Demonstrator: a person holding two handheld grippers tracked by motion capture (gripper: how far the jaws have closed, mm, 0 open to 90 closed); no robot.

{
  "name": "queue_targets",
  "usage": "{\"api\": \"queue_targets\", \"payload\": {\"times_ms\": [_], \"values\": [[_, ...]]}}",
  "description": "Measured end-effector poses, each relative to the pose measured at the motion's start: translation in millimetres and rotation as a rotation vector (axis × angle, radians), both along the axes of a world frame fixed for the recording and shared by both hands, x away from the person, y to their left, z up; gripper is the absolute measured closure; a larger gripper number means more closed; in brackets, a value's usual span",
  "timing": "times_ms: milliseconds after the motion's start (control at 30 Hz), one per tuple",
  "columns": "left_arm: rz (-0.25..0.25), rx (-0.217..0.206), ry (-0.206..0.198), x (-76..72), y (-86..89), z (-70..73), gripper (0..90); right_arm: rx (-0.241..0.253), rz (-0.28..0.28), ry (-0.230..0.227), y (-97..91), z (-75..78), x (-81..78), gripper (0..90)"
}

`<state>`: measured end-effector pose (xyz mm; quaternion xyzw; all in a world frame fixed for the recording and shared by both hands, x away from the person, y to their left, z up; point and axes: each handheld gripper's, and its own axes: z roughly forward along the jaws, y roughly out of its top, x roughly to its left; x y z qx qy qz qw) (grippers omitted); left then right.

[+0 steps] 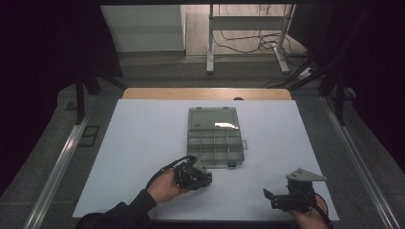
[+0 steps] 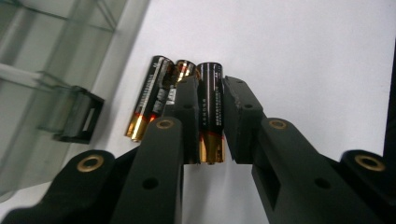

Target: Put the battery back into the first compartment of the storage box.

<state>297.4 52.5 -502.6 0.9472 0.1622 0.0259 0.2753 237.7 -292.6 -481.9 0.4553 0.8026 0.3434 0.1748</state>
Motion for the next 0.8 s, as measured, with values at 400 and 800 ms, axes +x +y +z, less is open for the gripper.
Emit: {"api": "queue_targets", "payload": {"times_ms": [400, 800], "values": [[0.051, -0.032, -0.024, 7.2, 7.4, 17.8, 77.2, 0.0, 0.0, 0.0, -0.1, 0.0, -0.1, 0.0], [0.124, -0.054, -0.045, 26.0, 19.8, 35.9, 77.1, 0.0, 0.0, 0.002, -0.2, -0.1, 0.3, 0.0]]}}
